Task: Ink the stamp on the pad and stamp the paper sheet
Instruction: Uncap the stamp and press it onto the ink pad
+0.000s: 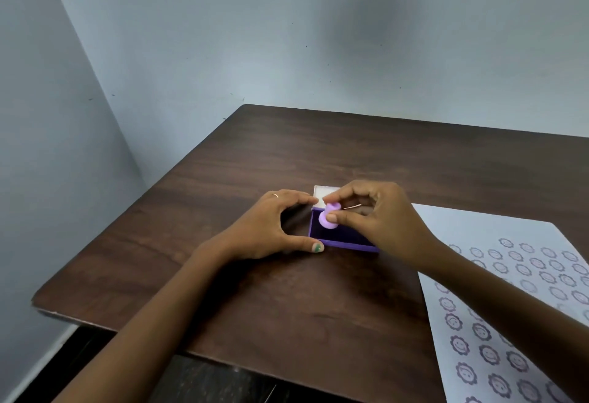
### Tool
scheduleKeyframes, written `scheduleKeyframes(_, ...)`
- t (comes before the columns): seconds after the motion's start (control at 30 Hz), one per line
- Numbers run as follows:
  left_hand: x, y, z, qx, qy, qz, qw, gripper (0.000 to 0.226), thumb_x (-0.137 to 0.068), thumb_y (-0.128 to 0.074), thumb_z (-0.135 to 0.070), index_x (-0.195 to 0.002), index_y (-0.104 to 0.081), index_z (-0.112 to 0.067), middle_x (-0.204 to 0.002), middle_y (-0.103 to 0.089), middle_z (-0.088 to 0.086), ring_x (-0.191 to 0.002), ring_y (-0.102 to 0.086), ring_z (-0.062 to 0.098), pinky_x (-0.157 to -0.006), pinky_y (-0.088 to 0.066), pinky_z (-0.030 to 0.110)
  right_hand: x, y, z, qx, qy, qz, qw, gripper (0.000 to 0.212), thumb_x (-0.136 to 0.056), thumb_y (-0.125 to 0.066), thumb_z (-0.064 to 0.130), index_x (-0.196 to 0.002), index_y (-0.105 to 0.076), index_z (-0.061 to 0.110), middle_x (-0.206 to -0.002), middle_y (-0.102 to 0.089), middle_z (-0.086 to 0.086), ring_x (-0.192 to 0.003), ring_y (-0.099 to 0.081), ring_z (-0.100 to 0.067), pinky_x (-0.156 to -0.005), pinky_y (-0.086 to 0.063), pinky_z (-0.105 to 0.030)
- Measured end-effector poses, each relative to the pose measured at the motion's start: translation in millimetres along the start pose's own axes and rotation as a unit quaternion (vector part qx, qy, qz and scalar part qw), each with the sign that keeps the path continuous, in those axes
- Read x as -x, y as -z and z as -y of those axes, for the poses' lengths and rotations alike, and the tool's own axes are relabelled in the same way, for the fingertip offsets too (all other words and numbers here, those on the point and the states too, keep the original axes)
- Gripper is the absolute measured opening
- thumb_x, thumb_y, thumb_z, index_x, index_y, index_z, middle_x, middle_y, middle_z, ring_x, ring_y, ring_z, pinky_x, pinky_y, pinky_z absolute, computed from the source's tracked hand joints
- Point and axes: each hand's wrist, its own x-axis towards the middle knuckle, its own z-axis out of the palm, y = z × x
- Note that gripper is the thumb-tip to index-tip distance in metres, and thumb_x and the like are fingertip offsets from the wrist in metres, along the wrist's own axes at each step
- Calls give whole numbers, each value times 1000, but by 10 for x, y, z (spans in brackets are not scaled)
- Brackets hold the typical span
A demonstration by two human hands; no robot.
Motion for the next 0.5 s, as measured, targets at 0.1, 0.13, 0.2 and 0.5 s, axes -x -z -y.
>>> scheduleKeyframes(0.1,4,-9,-1,6,0,-5,1000,70,-65,-77,-54,-127,-47,-44,-127,-45,-24,-120,-34,-1,-89,-27,7,-1,-66,4,19,-3,-7,1000,19,-72,-75,13,-90,-73,21,-87,-73,3,-79,-67,-6,-74,-50,-16)
scheduleKeyframes(0.13,5,-11,0,8,-1,-5,1000,69,-65,-76,-55,-127,-47,-44,-127,-46,-24,-120,-35,-1,-89,-27,7,2,-84,5,34,-1,-7,999,19,-73,-75,14,-91,-73,21,-88,-73,4,-79,-65,-5,-72,-47,-11)
scheduleKeyframes(0.2,5,-13,4,8,-3,-3,1000,69,-64,-75,-56,-126,-48,-44,-127,-46,-24,-120,-35,0,-90,-28,9,12,-104,12,58,1,-6,998,20,-74,-74,16,-93,-73,21,-90,-72,4,-81,-64,-5,-71,-44,-6)
scheduleKeyframes(0.5,-1,-19,10,5,0,-1,1000,74,-66,-77,-53,-132,-47,-37,-133,-46,-19,-122,-34,2,-94,-28,17,46,-123,41,84,31,-4,996,19,-73,-75,13,-91,-73,16,-89,-73,1,-78,-64,-7,-72,-43,-3)
